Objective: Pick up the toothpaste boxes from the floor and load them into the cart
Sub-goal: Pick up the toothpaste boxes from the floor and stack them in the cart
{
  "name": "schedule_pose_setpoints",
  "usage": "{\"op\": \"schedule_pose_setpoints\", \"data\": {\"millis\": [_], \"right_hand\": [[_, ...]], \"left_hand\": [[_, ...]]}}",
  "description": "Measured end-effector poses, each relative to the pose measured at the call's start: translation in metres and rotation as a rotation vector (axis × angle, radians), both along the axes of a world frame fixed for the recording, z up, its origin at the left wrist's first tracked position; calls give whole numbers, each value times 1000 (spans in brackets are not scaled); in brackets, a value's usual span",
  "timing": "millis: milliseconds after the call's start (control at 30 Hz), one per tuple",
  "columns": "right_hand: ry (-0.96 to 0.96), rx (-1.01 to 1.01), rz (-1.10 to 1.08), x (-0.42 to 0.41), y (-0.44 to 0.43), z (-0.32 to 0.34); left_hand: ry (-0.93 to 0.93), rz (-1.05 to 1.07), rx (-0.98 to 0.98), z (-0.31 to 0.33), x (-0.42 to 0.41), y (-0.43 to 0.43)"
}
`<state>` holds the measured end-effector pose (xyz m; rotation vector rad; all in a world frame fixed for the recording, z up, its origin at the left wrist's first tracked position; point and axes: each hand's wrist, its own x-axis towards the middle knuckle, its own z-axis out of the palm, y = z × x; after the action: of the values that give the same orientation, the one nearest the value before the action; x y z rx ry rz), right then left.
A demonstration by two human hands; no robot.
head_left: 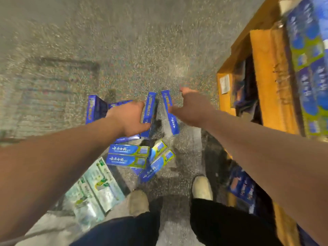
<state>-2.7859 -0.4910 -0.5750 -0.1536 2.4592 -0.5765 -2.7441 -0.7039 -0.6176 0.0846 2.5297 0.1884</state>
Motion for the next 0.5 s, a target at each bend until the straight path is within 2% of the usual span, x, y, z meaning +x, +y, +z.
{"op": "schedule_pose_setpoints", "data": {"millis": [133,267,400,500], "right_hand": [[-33,41,-9,-20,0,-124],[-61,30,-186,-42,-15,-225],[-103,14,-228,-56,-27,-295],[-106,0,-220,-64,-27,-320]], "left_hand": [[-14,171,-45,-107,-20,8],[18,361,13,-189,-41,14],[24,435,23,-250,-57,23],[36,496,29,-273,-63,29]]}}
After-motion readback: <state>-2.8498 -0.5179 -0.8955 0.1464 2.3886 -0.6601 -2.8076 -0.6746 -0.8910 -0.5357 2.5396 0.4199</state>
